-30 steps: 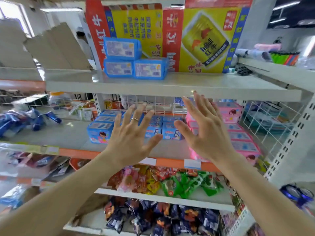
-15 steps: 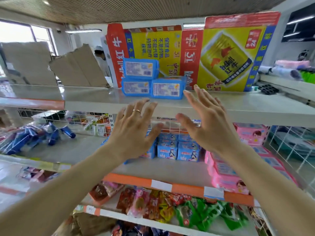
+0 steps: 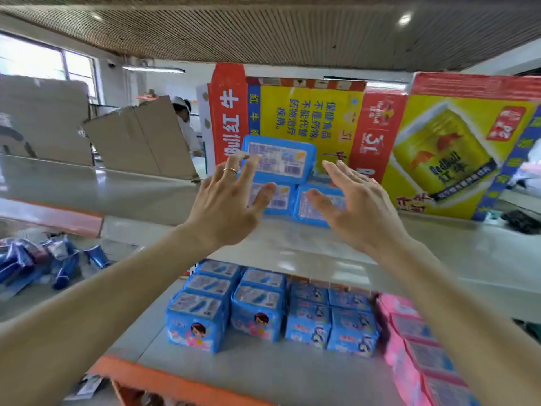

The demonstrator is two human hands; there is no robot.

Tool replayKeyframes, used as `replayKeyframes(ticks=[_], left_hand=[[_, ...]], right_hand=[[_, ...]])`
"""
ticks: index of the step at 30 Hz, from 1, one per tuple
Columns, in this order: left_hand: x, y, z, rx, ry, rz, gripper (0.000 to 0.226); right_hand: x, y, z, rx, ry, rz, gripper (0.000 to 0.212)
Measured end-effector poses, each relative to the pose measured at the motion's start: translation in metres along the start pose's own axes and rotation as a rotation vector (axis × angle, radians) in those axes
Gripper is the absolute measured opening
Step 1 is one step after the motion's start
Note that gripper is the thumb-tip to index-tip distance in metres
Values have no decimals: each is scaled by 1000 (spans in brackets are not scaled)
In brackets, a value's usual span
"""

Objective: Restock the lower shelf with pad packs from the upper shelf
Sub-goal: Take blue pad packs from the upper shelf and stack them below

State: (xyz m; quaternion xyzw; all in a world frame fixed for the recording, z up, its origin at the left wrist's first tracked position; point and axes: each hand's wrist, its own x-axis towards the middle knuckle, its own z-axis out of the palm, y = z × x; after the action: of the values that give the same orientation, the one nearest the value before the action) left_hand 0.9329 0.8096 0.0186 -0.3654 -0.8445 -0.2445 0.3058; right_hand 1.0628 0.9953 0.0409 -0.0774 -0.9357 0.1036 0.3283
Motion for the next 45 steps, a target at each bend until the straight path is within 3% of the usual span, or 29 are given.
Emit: replayKeyframes(ticks=[8, 13, 15, 21, 24, 26, 27, 30, 34, 37, 40, 45], left_hand=[[68, -58, 20, -251, -42, -149, 63], [93, -62, 25, -387, -205, -170, 34], [96, -58, 25, -446, -237, -193, 40], [85, -43, 20, -1014, -42, -389, 50], [78, -33, 13, -1161, 104, -451, 55], [69, -24, 8, -1216, 178, -483, 42], [63, -18, 5, -1245, 202, -492, 37], [39, 4, -5, -1335, 172, -485, 52], [-8, 44, -19, -1286, 146, -354, 7], [-46, 80, -32, -1240, 166, -297, 8], [-87, 113, -41, -1082, 222, -218, 13], [-144, 160, -43, -1010, 237, -168, 16]], right_hand=[[74, -13, 33, 70, -10, 140, 77], [96, -13, 46, 327, -10, 258, 77], [99, -12, 48, 400, 17, 262, 71], [84, -8, 47, 674, 238, 215, 36], [65, -12, 40, 891, 399, 228, 23], [49, -10, 34, 945, 486, 207, 11], [40, -9, 31, 958, 511, 188, 9], [9, -2, 22, 1060, 530, 184, 18], [-38, 11, 9, 1250, 425, 254, 29], [-76, 17, -7, 1309, 323, 271, 45], [-119, 18, -24, 1315, 181, 244, 41], [-187, 26, -47, 1330, 149, 330, 51]])
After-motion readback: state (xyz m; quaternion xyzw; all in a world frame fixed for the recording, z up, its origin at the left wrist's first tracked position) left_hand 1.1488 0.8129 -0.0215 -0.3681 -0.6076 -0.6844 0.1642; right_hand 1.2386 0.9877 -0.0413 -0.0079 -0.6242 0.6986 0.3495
